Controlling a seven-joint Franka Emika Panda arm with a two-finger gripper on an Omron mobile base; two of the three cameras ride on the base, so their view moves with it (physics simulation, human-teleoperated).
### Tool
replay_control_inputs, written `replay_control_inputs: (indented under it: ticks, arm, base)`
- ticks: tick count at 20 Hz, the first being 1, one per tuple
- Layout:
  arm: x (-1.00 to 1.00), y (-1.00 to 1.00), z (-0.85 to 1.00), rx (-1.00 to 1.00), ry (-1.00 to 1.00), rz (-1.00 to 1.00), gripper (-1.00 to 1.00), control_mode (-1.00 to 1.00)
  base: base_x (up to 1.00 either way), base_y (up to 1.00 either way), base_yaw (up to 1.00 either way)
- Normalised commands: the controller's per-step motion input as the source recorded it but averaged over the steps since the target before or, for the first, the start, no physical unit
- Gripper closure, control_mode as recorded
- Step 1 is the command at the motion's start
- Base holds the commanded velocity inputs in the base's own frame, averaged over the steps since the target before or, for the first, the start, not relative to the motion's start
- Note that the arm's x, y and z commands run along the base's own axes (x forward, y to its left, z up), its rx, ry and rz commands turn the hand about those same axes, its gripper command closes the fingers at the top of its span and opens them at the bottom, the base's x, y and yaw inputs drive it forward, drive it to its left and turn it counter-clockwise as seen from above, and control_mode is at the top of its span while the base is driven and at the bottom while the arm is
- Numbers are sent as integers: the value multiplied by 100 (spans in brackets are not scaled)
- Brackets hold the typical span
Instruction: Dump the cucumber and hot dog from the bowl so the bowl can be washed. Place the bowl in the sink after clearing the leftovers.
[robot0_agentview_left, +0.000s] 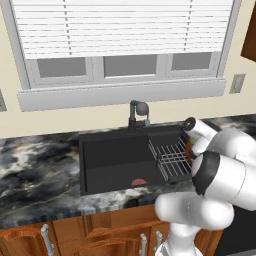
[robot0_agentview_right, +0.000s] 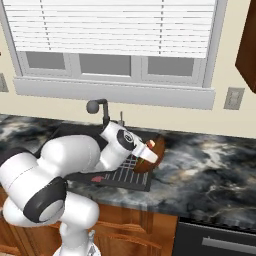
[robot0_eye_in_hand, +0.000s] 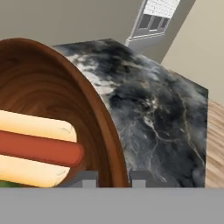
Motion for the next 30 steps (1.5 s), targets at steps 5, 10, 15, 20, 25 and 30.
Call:
replay_control_inputs:
  ticks: [5,10,15,20,25,30]
  arm:
    - [-21,19,37,-10,-2,5,100,-100]
    - [-5,4,0,-1,-3,1,100,-100]
    - [-25,21,32,-13,-1,0,100,-100]
    - [-8,41,21,-29,1,0,100,-100]
    - [10,25,23,-30,8,0,100,-100]
    - [17,26,23,-28,12,0,100,-100]
  base:
    - [0,0,0]
    - [0,0,0]
    - [0,0,0]
    - [0,0,0]
    - [0,0,0]
    - [0,0,0]
